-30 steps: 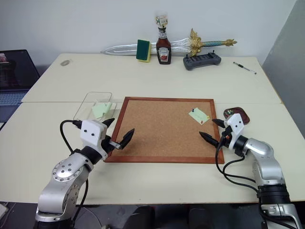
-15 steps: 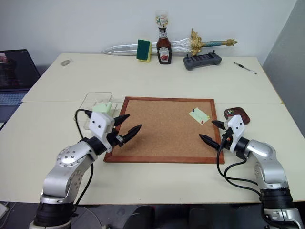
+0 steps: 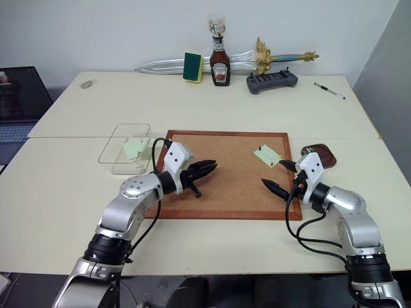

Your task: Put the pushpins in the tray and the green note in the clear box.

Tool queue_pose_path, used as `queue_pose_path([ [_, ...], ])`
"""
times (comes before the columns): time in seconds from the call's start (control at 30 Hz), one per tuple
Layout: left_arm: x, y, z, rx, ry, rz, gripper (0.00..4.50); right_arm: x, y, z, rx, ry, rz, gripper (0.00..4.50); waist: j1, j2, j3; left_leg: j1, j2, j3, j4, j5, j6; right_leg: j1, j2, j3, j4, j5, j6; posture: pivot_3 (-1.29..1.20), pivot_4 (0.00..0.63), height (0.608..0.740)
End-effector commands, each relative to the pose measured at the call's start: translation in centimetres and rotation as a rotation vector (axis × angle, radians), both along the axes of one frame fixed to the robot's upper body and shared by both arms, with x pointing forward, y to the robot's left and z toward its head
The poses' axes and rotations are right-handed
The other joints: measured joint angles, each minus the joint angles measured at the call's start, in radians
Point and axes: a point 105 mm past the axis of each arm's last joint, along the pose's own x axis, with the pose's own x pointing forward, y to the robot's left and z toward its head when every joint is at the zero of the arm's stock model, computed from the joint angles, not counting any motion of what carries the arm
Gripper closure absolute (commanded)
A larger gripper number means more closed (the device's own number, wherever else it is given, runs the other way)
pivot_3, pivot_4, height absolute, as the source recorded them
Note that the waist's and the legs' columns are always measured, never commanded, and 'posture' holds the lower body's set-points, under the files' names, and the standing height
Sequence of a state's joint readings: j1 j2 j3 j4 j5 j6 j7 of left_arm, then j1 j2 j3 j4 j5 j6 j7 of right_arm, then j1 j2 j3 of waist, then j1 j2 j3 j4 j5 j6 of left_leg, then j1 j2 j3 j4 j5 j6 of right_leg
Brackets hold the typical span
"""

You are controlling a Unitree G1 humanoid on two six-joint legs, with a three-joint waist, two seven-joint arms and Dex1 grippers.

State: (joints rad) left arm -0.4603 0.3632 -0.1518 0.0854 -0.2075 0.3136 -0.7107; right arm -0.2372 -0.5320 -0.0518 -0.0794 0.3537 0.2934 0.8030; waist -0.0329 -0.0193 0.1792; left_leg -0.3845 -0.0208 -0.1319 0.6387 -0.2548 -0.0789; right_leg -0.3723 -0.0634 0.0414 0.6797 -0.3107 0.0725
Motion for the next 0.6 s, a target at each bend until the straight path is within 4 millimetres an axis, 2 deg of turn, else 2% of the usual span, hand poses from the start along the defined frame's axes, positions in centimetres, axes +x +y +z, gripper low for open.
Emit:
queue_pose_path([
  [0.03, -0.2, -0.9, -0.6, 0.016, 0.012, -0.054, 4.46, 0.1, 1.2, 1.6, -0.002, -0.051, 0.020, 0.00, 0.000, 0.000, 0.000, 0.000, 0.000, 0.000, 0.000, 0.000, 0.000, 0.000, 0.000, 0.000, 0.000, 0.000, 0.000, 0.00, 0.150, 0.740],
  [0.3, -0.3, -1.0, -3.1, 0.068, 0.054, -0.070, 4.46, 0.9, 2.3, 1.9, -0.003, -0.027, 0.005, 0.00, 0.000, 0.000, 0.000, 0.000, 0.000, 0.000, 0.000, 0.000, 0.000, 0.000, 0.000, 0.000, 0.000, 0.000, 0.000, 0.00, 0.150, 0.740],
  [0.53, -0.6, -1.4, -3.7, 0.037, 0.063, -0.073, 4.46, 3.8, 3.6, 2.4, -0.013, -0.001, -0.013, 0.00, 0.000, 0.000, 0.000, 0.000, 0.000, -0.001, 0.001, 0.000, 0.000, 0.000, 0.000, 0.000, 0.001, 0.000, 0.000, 0.00, 0.150, 0.740],
  [0.6, -0.6, -1.5, -3.9, 0.040, 0.061, -0.073, 4.46, 5.4, 3.9, 2.1, -0.046, 0.000, -0.033, 0.00, 0.000, 0.000, 0.000, 0.000, -0.001, -0.001, 0.001, 0.000, 0.000, 0.000, 0.000, 0.000, 0.001, 0.000, 0.000, 0.00, 0.150, 0.740],
])
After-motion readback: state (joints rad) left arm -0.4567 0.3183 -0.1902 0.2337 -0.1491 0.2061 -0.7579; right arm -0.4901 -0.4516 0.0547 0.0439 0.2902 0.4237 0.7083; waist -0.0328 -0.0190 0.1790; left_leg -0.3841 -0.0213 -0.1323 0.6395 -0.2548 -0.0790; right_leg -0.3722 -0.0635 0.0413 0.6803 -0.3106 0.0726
